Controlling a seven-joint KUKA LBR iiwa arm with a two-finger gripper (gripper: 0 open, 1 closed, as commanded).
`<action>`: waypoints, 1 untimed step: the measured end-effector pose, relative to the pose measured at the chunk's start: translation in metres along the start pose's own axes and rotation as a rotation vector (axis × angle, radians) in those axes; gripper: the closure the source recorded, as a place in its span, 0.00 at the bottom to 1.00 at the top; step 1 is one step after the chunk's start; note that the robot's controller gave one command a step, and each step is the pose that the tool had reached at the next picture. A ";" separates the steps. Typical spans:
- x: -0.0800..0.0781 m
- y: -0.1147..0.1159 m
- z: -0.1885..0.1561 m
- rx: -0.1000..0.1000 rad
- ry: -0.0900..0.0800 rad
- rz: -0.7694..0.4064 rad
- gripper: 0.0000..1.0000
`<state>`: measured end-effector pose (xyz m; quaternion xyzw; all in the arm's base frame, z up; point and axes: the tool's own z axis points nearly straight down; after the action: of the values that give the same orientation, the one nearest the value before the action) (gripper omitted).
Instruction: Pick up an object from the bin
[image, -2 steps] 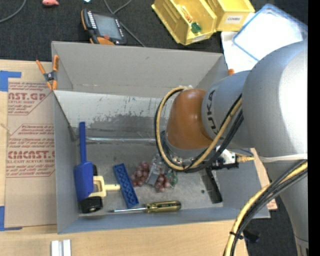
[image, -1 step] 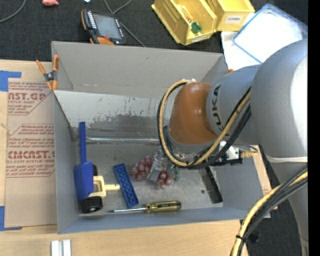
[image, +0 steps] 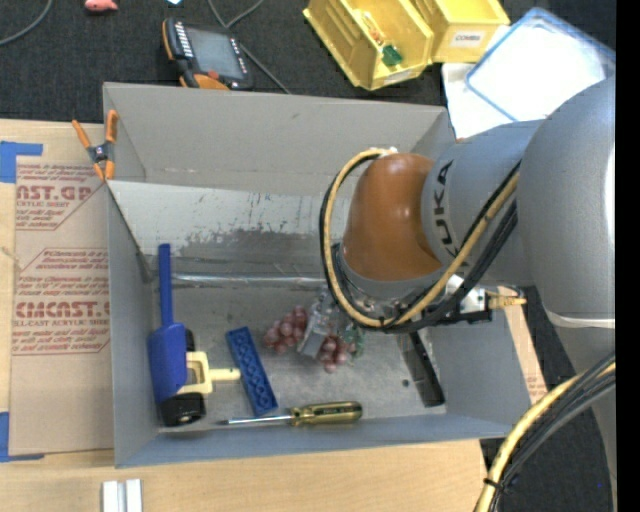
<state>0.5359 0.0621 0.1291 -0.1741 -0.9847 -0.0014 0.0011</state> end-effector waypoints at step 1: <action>0.000 0.000 -0.020 0.000 0.001 0.000 1.00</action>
Offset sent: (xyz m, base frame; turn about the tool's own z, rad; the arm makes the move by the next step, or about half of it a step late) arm -0.0004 0.0000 0.0412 -0.0006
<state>0.5356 0.0623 0.1493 -0.1739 -0.9848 -0.0014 0.0017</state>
